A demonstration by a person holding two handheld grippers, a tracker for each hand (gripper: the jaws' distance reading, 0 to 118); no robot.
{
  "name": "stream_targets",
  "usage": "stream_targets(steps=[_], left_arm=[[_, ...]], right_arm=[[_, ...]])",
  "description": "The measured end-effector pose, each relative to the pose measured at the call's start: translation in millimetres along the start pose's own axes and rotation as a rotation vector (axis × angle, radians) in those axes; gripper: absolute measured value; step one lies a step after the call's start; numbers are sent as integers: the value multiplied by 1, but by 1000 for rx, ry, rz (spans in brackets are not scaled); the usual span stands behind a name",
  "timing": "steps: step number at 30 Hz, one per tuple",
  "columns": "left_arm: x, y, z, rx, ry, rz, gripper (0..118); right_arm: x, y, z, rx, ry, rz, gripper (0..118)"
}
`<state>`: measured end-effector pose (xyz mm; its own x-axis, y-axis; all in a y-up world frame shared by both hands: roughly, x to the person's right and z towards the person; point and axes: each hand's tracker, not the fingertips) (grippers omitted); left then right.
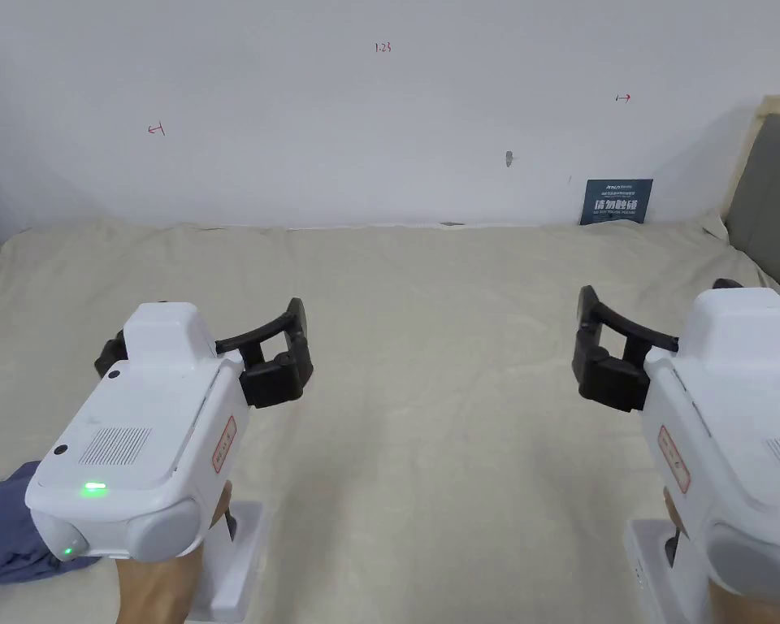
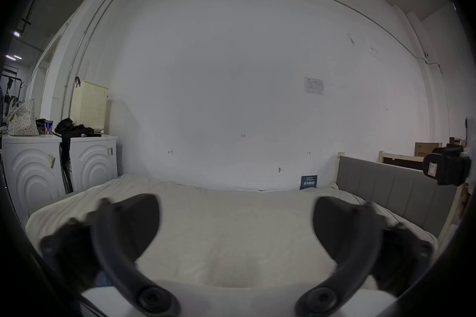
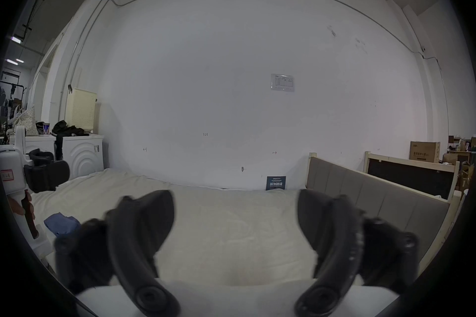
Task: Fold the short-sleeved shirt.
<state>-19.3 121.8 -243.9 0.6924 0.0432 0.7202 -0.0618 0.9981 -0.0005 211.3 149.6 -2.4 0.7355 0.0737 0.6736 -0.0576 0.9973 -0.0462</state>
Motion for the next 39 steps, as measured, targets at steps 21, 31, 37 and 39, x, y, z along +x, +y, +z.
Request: stream_targets(steps=[21, 31, 37, 39], left_arm=[[2, 0, 4, 41, 24, -27, 118], [1, 0, 5, 42, 24, -29, 118], [1, -1, 6, 41, 22, -33, 118], [1, -1, 5, 40, 25, -35, 118]], right_arm=[[-6, 0, -1, 10, -10, 15, 118], [-8, 1, -1, 12, -9, 14, 118], [-9, 2, -1, 15, -9, 15, 118], [-9, 2, -1, 14, -10, 17, 118]])
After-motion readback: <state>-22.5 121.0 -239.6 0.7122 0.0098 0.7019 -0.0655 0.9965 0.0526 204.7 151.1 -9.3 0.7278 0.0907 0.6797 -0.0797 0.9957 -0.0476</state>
